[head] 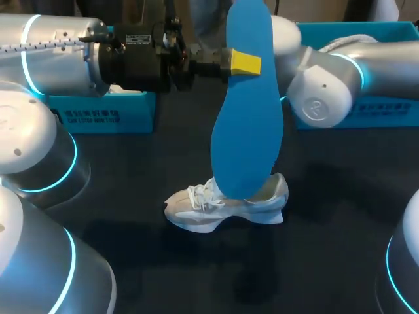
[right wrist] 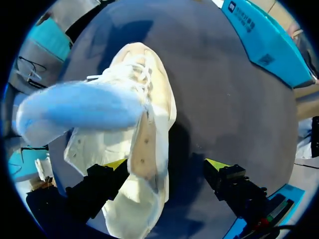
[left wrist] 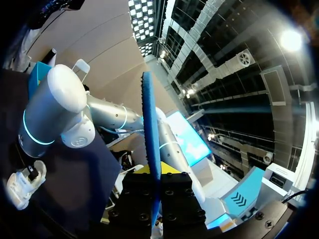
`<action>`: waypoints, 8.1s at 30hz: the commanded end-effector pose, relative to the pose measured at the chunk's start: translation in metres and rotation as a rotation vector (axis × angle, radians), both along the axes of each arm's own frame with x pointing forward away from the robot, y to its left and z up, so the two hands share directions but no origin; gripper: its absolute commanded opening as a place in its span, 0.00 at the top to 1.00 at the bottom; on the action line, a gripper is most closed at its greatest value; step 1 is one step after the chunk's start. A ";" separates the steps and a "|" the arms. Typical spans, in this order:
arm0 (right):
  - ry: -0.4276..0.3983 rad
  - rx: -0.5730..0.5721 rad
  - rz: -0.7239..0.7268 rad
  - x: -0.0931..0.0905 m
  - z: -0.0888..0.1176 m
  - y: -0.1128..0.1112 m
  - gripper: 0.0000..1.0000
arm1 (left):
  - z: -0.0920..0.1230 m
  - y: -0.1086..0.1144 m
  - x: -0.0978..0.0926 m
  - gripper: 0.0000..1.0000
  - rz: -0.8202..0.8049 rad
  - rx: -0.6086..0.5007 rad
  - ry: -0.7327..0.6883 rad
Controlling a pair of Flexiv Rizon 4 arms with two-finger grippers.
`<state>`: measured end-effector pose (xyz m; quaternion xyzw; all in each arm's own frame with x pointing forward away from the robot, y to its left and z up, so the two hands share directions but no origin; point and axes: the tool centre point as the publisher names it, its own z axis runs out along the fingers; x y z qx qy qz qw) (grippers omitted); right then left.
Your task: Take the shoe out of the shoebox, open the shoe tongue, remove and reinsert the insole, then place the shoe into the shoebox
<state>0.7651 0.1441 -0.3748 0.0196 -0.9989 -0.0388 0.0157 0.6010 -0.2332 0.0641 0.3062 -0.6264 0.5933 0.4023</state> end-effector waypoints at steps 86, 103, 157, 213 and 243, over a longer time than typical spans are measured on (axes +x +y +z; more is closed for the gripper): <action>0.163 0.321 -1.380 -0.066 0.028 -0.019 1.00 | 0.000 -0.001 0.000 1.00 0.000 0.000 0.000; 0.229 0.281 -1.439 -0.070 -0.001 -0.025 1.00 | 0.000 -0.001 0.000 1.00 0.000 0.000 0.000; 0.620 0.690 -1.354 -0.069 0.106 -0.024 0.00 | 0.000 -0.001 0.000 1.00 0.000 0.000 0.000; 1.038 1.006 -1.318 -0.074 0.255 -0.059 0.00 | 0.000 -0.001 0.000 1.00 0.000 0.000 0.000; 1.038 1.096 -1.275 -0.070 0.260 -0.060 0.00 | -0.038 0.021 0.019 1.00 -0.012 -0.034 -0.700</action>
